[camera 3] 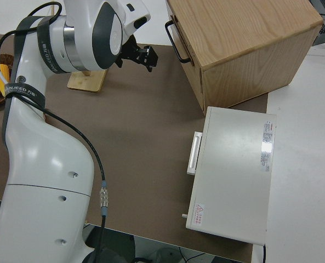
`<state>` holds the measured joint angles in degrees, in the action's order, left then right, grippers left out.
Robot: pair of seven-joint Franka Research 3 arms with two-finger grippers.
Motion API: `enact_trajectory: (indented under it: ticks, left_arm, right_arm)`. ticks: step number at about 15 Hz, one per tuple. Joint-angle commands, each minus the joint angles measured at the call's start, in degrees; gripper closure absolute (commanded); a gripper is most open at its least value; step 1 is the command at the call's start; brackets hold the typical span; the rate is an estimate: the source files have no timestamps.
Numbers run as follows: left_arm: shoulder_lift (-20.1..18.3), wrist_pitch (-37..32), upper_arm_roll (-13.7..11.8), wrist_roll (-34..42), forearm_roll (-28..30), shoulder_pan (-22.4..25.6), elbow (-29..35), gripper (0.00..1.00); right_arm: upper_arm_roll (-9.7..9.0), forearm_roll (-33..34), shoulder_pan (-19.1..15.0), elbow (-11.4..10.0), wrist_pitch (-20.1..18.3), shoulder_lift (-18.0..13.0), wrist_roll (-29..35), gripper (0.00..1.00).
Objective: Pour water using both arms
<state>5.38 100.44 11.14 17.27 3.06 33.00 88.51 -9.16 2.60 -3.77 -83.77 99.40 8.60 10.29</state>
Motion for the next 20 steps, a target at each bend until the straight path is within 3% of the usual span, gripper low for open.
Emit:
enact_trajectory:
  ticks: [1,2,4,7,12,16,20]
  left_arm:
    - [-0.5,-3.4,7.7,-7.1,-4.4,-0.4,-0.4,0.00]
    - [-0.6,-4.1,9.8,-8.6,-5.0,-0.4,-0.4,0.00]
    - [-0.5,-5.6,10.6,-9.4,-4.4,-2.2,-0.5,0.00]
    - [-0.3,-9.2,7.0,-10.1,-4.1,-10.3,-3.2,0.00]
    - [-0.6,-14.7,-6.8,-12.1,-2.2,-27.2,-4.1,0.00]
    - [-0.5,-17.0,-11.5,-12.1,-2.7,-36.2,-5.5,0.00]
    - [-0.5,-17.8,-13.3,-12.3,-2.8,-39.8,-5.5,0.00]
  right_arm:
    - [-0.59,-0.3,-0.9,-0.1,-0.3,-0.5,-1.0,0.009]
    - [-0.59,-0.3,-0.9,-0.1,-0.3,-0.5,-1.0,0.009]
    - [-0.59,-0.3,-0.9,-0.1,-0.3,-0.5,-1.0,0.009]
    - [-0.59,-0.3,-0.9,-0.1,-0.3,-0.5,-1.0,0.009]
    - [-0.59,-0.2,-0.9,-0.1,-0.3,-0.5,-1.0,0.009]
    - [-0.59,-0.2,-0.9,-0.1,-0.3,-0.5,-1.0,0.009]
    - [-0.59,-0.3,-0.9,-0.1,-0.3,-0.5,-1.0,0.009]
